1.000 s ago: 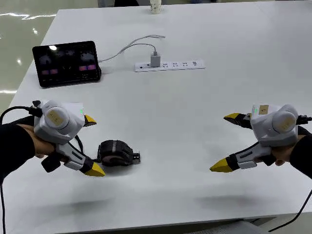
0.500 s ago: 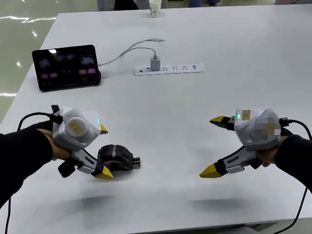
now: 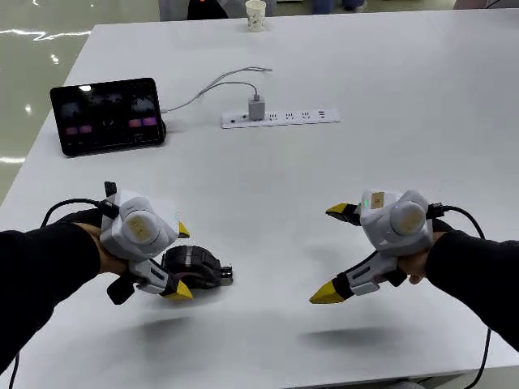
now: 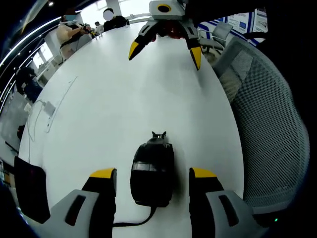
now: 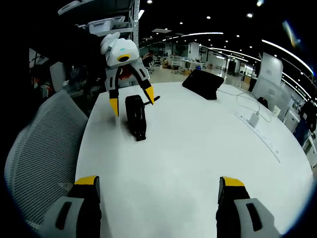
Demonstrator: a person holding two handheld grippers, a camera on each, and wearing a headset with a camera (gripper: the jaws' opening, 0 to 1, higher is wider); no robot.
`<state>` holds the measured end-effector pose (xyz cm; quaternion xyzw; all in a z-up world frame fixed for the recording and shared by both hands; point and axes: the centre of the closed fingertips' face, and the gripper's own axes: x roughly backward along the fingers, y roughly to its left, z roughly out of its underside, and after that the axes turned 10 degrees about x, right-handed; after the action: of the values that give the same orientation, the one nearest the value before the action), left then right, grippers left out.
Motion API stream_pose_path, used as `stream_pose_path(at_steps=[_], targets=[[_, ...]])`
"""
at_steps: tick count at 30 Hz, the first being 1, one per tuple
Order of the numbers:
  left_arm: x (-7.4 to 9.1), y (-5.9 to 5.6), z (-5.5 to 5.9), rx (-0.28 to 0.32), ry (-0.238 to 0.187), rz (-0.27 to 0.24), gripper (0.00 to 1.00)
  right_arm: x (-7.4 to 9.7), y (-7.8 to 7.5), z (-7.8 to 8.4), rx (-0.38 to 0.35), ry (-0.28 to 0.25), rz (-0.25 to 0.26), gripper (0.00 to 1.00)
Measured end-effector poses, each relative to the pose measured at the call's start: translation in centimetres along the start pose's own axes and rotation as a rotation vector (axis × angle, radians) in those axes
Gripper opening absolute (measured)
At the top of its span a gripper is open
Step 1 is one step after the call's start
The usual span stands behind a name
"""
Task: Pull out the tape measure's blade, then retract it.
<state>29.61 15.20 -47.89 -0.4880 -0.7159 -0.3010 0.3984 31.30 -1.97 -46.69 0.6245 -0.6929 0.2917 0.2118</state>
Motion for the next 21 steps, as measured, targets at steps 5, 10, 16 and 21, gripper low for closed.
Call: stream_pose_path(at_steps=[5, 10, 16, 21], targets=[[-0.1, 0.0, -0.1, -0.001, 0.007, 0.011, 0.48, -1.2, 0.4, -0.9, 0.009, -0.012, -0.029, 0.99], [-0.3, -0.1, -0.1, -0.015, 0.015, 0.016, 0.46, -2.1, 0.4, -2.0, 0.016, -0.025, -0.038, 0.99], [-0.5, 0.3, -0.1, -0.008, 0.022, -0.013, 0.29, -3.3, 0.5, -2.9, 0.033, -0.029, -0.057, 0.99], [-0.5, 0.3, -0.1, 0.001, 0.017, -0.014, 0.29, -4.1, 0.4, -3.5, 0.049, -0.032, -0.065, 0.97]])
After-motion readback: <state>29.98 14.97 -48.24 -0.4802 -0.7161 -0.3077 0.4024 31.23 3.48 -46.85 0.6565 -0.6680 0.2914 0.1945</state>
